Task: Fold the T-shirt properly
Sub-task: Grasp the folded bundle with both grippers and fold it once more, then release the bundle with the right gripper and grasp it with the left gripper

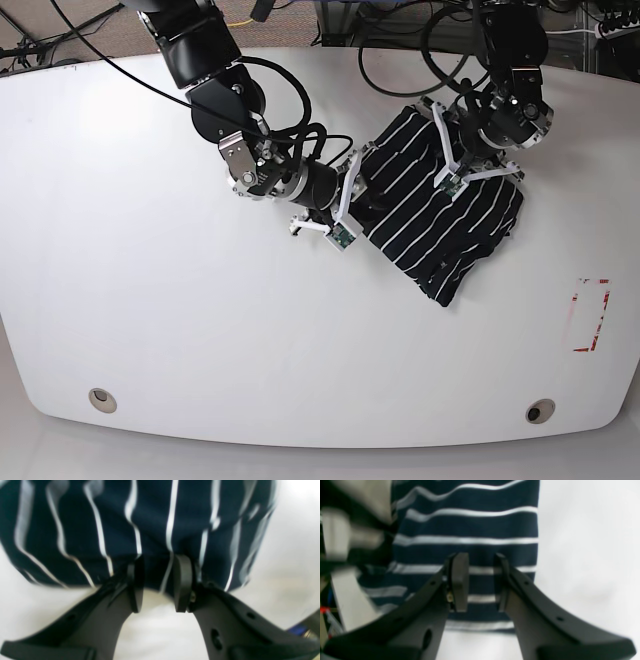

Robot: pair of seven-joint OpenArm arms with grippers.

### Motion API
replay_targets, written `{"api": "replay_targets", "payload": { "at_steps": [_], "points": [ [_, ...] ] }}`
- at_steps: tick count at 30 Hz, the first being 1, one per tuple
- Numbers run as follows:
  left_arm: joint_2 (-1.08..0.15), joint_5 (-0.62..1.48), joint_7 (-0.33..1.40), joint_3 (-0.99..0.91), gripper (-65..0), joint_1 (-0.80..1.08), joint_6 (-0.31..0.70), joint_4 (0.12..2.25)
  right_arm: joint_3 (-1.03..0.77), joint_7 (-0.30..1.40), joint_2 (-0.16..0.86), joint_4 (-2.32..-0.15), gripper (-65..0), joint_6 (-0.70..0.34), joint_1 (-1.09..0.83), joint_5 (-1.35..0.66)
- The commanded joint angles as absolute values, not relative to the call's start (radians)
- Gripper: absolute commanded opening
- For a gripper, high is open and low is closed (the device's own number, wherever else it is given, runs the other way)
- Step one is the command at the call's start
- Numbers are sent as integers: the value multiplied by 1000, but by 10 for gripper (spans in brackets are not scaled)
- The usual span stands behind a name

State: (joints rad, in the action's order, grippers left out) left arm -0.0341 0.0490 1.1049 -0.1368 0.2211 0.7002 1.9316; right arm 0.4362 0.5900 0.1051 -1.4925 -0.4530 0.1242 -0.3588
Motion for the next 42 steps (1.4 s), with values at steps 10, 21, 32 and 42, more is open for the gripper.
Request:
{"api": "replay_targets", "payload": {
  "at_steps": [10, 21, 32, 42],
  "points": [
    [-222, 53, 1092, -143, -475, 223, 698, 1920, 429, 472, 211, -1383, -491, -463, 179, -383],
    [-275, 59, 1099, -297, -474, 102, 698, 2003, 418, 573, 243, -1656, -491, -456, 54, -377],
    [45, 51, 1055, -260, -311, -5, 458, 2003, 338, 579, 243, -1690, -491, -461, 7, -372],
    [93, 50, 579, 64, -272, 128, -150, 1857, 275, 579, 245, -1689, -491, -463, 12, -372]
  ]
}}
